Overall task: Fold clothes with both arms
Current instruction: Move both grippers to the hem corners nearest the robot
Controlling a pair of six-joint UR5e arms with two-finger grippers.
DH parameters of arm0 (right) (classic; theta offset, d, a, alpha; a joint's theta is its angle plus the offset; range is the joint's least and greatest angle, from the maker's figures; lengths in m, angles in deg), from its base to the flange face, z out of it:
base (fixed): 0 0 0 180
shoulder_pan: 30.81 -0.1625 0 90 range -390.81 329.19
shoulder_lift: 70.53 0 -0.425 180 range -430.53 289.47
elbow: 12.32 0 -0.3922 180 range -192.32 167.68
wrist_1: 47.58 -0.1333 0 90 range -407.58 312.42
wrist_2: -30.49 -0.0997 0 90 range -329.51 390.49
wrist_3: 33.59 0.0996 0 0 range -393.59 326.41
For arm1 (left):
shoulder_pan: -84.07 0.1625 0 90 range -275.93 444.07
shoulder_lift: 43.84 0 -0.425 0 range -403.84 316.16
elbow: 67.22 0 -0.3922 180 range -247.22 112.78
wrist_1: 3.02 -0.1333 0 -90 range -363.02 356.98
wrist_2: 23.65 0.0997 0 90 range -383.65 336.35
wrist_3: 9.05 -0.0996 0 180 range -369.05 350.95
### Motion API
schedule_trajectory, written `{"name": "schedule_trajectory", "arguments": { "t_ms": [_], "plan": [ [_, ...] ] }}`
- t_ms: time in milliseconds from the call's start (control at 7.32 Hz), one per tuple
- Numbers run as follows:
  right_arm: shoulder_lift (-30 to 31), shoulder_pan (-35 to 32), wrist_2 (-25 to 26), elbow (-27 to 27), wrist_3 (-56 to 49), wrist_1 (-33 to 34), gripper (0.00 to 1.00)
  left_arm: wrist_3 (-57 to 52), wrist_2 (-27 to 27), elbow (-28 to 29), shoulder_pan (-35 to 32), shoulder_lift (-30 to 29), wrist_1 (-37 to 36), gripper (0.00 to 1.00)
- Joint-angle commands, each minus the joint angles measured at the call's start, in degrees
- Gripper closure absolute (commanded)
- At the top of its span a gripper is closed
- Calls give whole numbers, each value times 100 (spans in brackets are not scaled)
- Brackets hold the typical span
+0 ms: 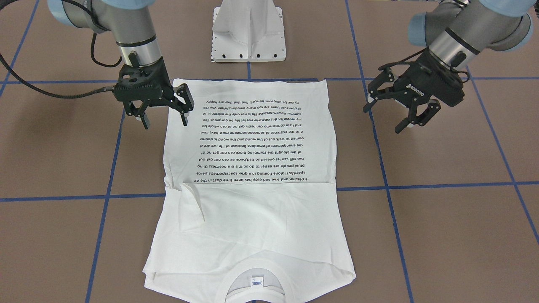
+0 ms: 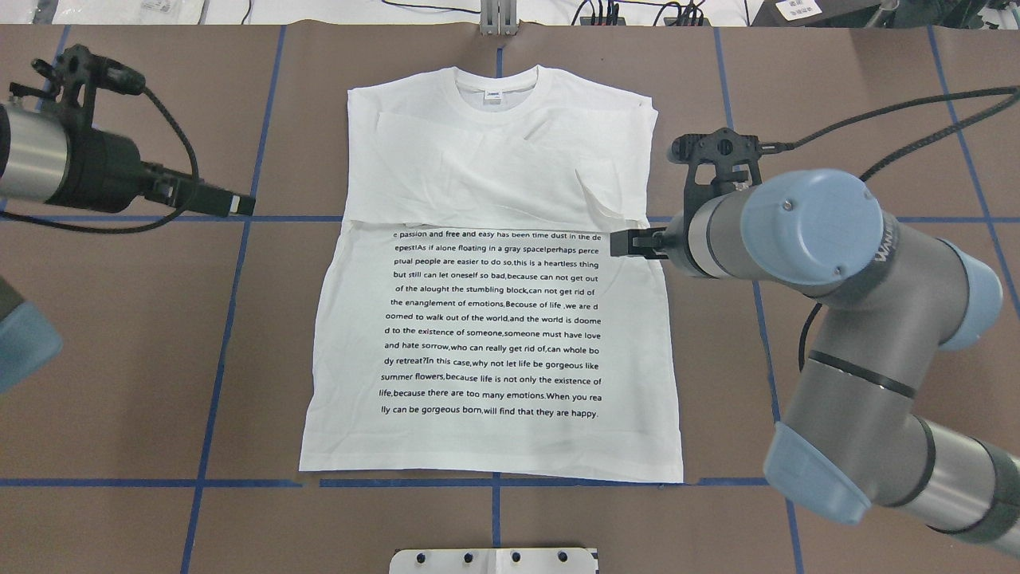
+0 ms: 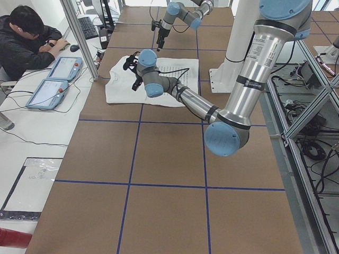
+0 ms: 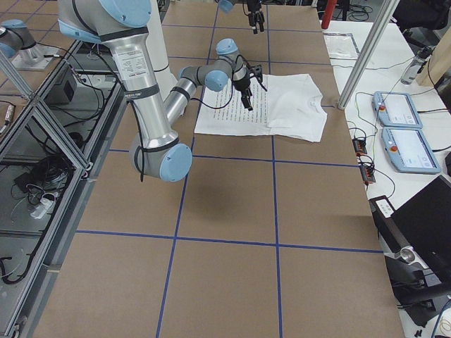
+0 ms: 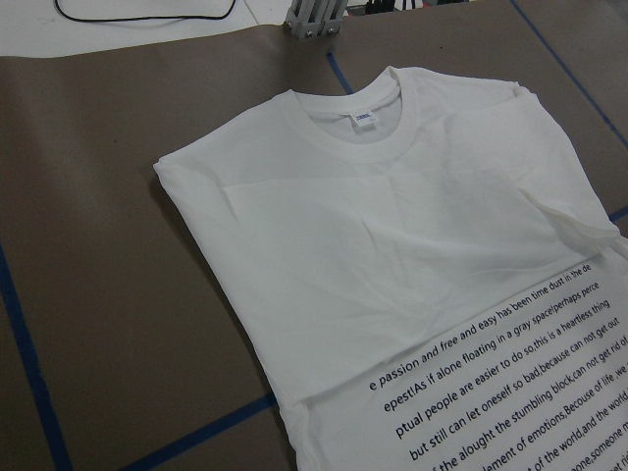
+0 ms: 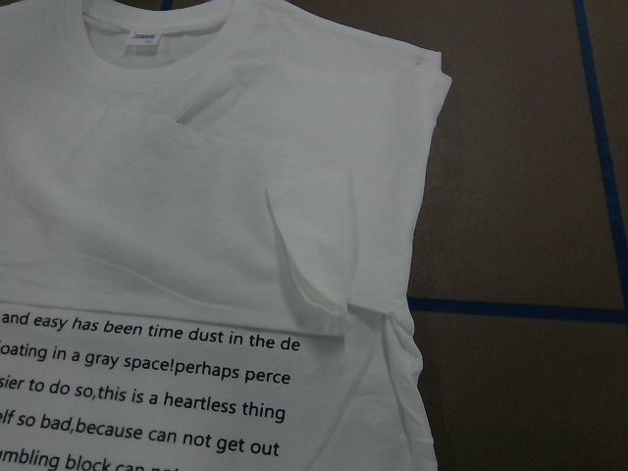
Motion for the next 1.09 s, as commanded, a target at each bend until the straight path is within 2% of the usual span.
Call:
{"name": "schedule_trajectory", "arguments": {
  "t_ms": [0, 273, 410, 683, 957],
  "plan": [
    [867, 706, 505, 693, 746, -407, 0, 779, 902, -789, 964, 772, -2, 0],
    [1467, 1768, 1540, 1012, 1422, -435, 0, 1754, 2183, -817, 2272, 905, -106, 0],
    [1469, 2035, 1755, 1012, 1591, -436, 0, 2168, 2807, -809, 2888, 923, -438, 0],
    [1478, 2072, 1809, 1012, 1602, -436, 0, 2916, 3618, -686, 3716, 879, -914, 0],
    [1478, 2090, 1818, 995, 1610, -436, 0, 2945, 3745, -353, 3896, 731, -942, 0]
  ]
}}
